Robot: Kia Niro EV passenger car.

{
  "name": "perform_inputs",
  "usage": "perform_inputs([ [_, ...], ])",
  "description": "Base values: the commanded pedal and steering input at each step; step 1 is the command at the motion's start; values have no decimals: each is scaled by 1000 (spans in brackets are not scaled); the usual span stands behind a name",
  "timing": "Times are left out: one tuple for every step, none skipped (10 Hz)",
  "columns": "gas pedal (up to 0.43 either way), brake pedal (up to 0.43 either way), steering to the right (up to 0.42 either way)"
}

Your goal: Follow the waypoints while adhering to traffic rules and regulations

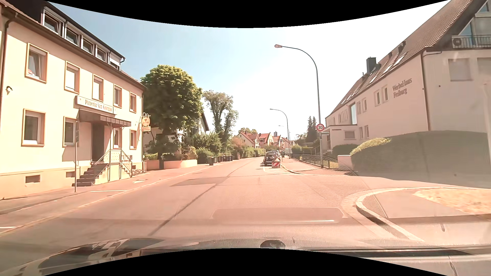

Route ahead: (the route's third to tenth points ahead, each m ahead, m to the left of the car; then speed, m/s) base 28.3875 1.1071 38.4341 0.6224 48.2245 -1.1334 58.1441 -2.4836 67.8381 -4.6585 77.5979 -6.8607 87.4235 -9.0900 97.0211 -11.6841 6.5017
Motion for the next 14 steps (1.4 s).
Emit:
perform_inputs([
  [79, 0, -21],
  [79, 0, -21],
  [79, 0, -21],
  [87, 0, -21],
  [87, 0, -21],
  [87, 0, -21],
  [87, 0, -21],
  [87, 0, -20],
  [87, 0, -18],
  [87, 0, -14],
  [87, 0, -14],
  [87, 0, -11],
  [87, 0, -8],
  [87, 0, -7],
])
